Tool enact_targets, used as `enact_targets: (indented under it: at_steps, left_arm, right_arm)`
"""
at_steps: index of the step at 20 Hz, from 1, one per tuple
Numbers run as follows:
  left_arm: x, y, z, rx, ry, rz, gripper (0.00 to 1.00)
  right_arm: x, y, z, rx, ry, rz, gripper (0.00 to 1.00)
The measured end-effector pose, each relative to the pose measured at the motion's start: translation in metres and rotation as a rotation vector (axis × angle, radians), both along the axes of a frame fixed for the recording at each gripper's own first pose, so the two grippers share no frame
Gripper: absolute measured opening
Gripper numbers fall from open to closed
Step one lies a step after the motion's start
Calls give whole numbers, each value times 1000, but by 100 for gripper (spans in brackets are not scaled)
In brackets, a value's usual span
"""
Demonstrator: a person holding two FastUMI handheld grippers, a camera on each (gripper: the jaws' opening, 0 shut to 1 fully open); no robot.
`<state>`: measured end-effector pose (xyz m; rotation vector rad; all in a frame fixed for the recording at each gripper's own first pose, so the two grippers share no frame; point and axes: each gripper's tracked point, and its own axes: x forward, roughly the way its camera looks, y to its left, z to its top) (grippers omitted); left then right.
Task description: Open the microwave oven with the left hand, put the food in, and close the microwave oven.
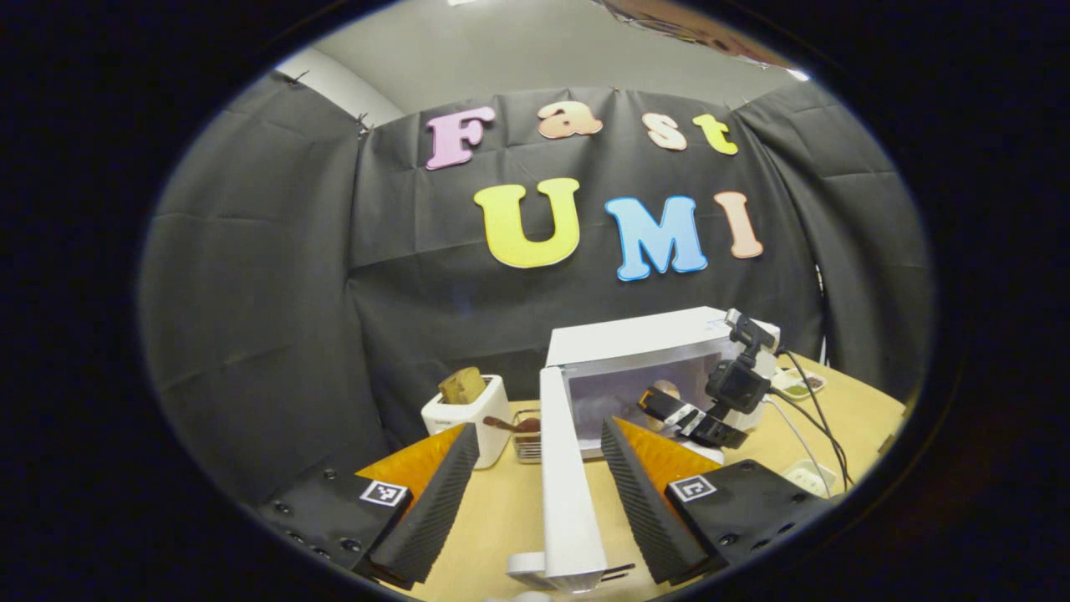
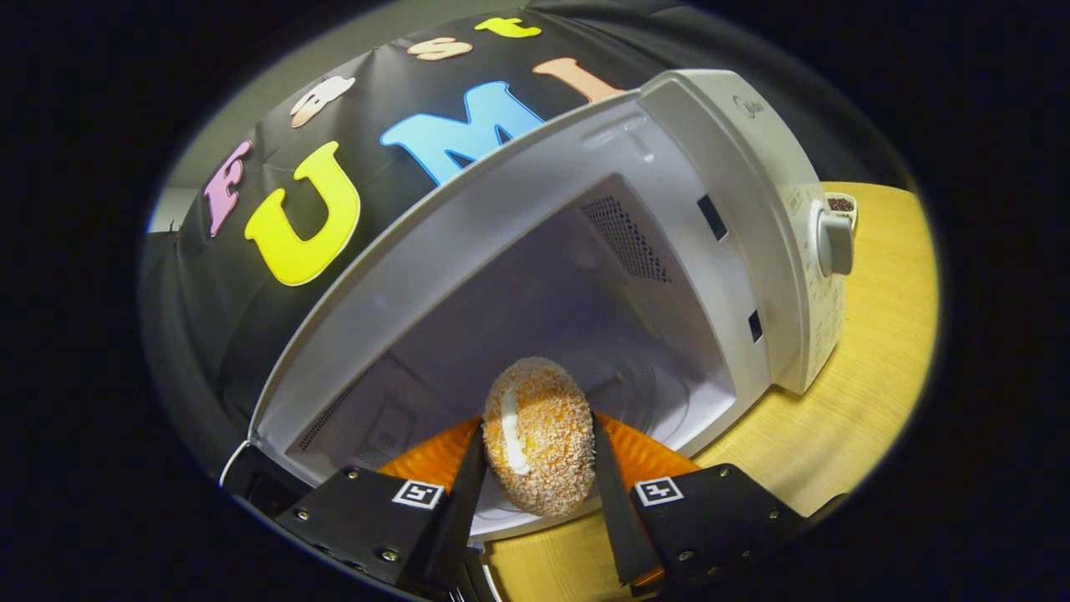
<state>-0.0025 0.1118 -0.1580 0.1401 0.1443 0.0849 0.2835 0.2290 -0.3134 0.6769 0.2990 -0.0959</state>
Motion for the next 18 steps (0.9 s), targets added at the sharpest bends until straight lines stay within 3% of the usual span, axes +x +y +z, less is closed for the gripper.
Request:
enact_targets:
  at_steps: [5,6,7,9,10,11,18]
  left_arm:
    - [-5,3,6,17,-4,6,100]
    - [-6,0,7,13,-6,5,100]
    - [-6,0,8,12,-5,6,100]
    - [-6,-2,14,16,-17,6,100]
    - [-6,-3,19,21,-25,6,95]
    - [-7,-2,21,24,-33,8,100]
    - [-20,19,27,33,-57,65,100]
  right_arm:
    - [14,-4,7,13,-41,-67,74]
    - [15,-4,6,7,-33,-67,78]
    - [11,-6,4,6,-21,-55,98]
    - [4,-13,6,-19,-17,-55,98]
    - [-1,-17,8,-37,-12,-57,98]
    - [-6,-21,11,-60,-18,-49,98]
    - [-62,-53,31,-225,35,70,98]
